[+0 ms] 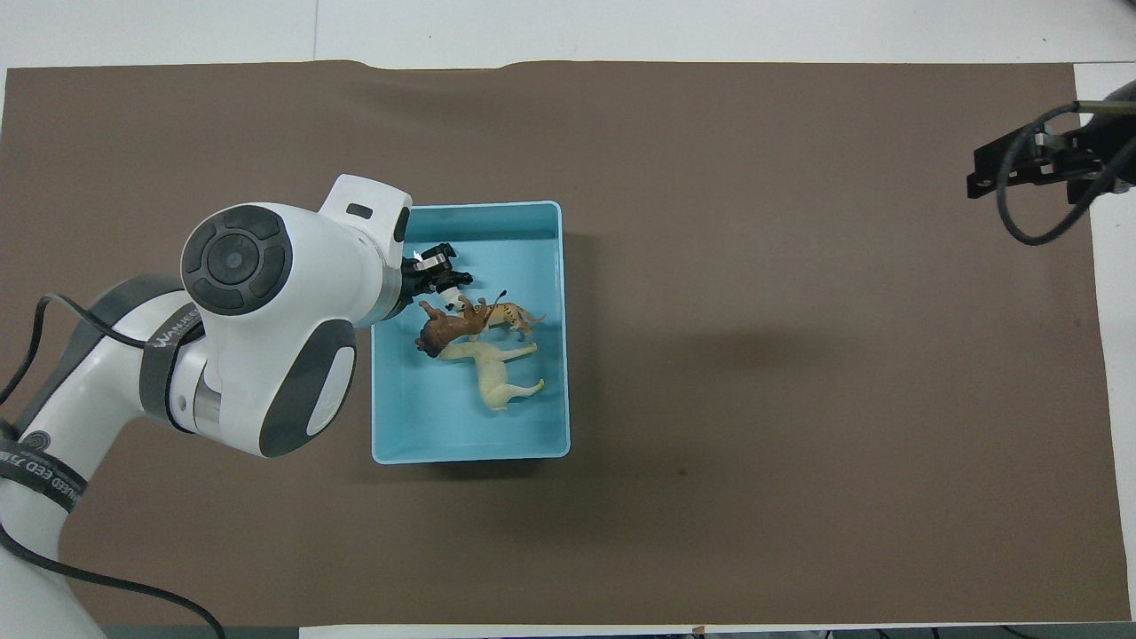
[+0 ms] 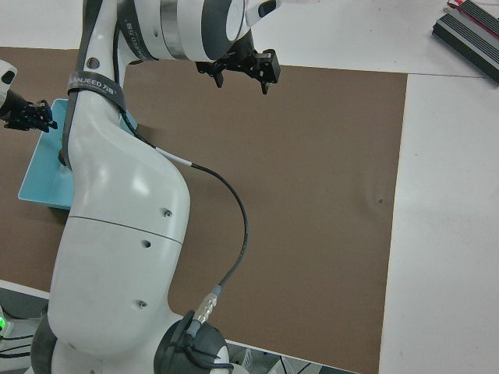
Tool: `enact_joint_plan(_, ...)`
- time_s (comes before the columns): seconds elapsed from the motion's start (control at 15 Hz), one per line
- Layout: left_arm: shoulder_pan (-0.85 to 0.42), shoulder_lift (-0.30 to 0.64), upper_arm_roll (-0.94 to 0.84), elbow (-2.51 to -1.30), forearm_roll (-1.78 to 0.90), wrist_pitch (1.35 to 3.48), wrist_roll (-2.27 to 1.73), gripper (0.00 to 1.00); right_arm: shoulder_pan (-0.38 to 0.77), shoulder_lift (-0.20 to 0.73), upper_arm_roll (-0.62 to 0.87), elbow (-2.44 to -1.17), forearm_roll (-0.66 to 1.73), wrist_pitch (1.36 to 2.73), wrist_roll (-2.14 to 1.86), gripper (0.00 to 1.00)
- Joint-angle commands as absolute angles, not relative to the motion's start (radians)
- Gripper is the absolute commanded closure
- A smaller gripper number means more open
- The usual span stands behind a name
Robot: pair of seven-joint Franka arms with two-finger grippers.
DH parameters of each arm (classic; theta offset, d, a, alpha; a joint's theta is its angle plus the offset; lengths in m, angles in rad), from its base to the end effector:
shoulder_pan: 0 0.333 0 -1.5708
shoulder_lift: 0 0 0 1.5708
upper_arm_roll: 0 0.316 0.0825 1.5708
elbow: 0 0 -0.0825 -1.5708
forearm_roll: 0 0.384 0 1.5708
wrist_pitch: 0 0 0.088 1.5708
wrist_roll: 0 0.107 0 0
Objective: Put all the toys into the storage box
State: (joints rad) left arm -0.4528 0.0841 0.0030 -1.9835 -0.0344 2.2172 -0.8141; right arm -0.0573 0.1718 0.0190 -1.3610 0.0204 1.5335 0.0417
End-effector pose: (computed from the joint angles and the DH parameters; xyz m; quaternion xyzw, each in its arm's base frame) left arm 0.5296 -0.2570 0.4378 0.9789 0.1897 0.0518 0.0557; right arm 0.6036 -0.0220 0.6204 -0.9991 0.0397 -0.0003 0.0118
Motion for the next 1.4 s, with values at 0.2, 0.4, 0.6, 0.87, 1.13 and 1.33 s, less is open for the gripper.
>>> enact_joint_plan(0.2,-0.375,0.029,0.034,-1.913,-0.022,2.085,-0.709,0.0,-0.1,-0.024,0.035,-1.552,-0.018,1.545,0.029,0.0)
enact_joint_plan(0.4,-0.266,0.011,0.034,-1.815,-0.021,1.915,-0.473,0.0,-0.117,-0.048,0.038,-1.585,-0.023,1.54,0.028,0.0)
enact_joint_plan(0.6,-0.18,-0.002,0.035,-1.705,-0.02,1.726,-0.223,0.0,-0.117,-0.075,0.04,-1.606,-0.023,1.505,0.047,0.0)
enact_joint_plan(0.87,-0.106,-0.018,0.046,-1.658,-0.012,1.622,-0.045,0.0,-0.132,-0.08,0.048,-1.594,-0.02,1.502,0.054,0.0)
enact_joint_plan(1.13,-0.03,-0.021,-0.022,-1.669,-0.014,1.602,-0.014,0.0,-0.129,-0.087,0.046,-1.591,-0.018,1.502,0.06,0.0)
enact_joint_plan(1.33,0.051,-0.02,-0.107,-1.671,-0.014,1.609,-0.012,0.0,-0.13,-0.087,0.046,-1.591,-0.018,1.5,0.058,0.0)
